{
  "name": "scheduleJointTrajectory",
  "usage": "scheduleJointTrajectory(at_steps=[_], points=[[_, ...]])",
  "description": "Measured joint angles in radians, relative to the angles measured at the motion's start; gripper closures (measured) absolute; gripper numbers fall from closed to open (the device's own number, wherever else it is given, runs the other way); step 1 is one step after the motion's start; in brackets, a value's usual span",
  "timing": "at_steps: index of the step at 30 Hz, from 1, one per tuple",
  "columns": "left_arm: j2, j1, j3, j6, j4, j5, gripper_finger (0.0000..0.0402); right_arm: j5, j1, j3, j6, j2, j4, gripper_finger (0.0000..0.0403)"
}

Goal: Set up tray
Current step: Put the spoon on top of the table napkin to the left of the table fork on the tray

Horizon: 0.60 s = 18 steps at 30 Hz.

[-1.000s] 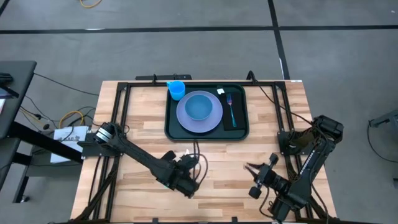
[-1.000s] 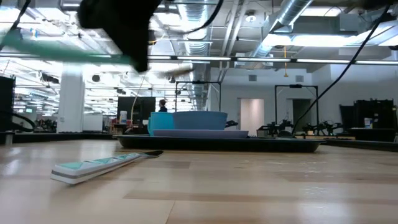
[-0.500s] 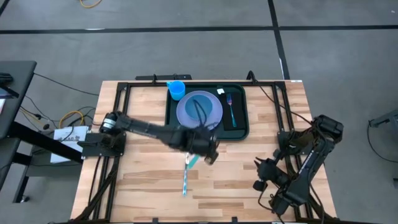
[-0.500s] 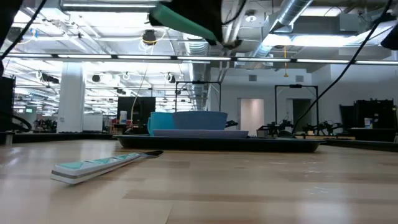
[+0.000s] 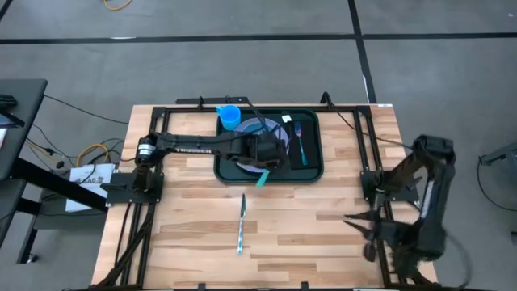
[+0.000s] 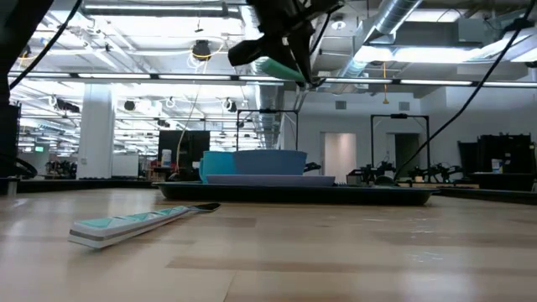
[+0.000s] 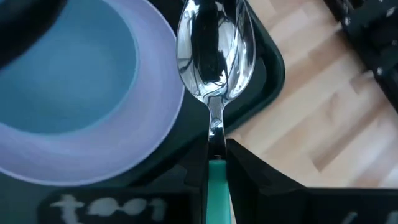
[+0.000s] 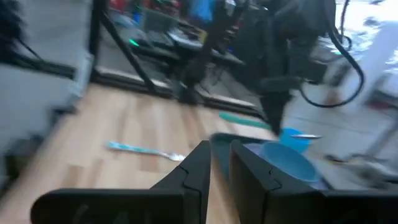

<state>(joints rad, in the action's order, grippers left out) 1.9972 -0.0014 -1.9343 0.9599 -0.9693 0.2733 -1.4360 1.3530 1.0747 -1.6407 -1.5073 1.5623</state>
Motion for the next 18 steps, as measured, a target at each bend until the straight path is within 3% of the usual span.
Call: scheduleJointTrajectory(at_steps=[4,7,12,15,18], points=[[0.000,0.031,0.000,-0.024,0.023,-0.013,0.0380,0.037,0.081,-0.004,0.051,0.138,-0.042,0.0352],[0.000,0.047,0.000,-0.050,0.019,-0.042,0.0380,0.198,0.091,-0.004,0.116,0.219,-0.186,0.0352],[0.000,0.049,0.000,-0.100,0.010,-0.061,0.0380,0.547,0.032,-0.105,0.386,0.261,-0.765,0.0352],[0.000,0.049,0.000,-0.124,0.010,-0.068,0.0380,0.647,-0.002,-0.180,0.605,0.242,-1.154,0.0352],[0.000,0.049,0.000,-0.127,0.010,-0.092,0.0380,0.741,-0.074,-0.236,0.939,0.185,-1.548,0.0352]])
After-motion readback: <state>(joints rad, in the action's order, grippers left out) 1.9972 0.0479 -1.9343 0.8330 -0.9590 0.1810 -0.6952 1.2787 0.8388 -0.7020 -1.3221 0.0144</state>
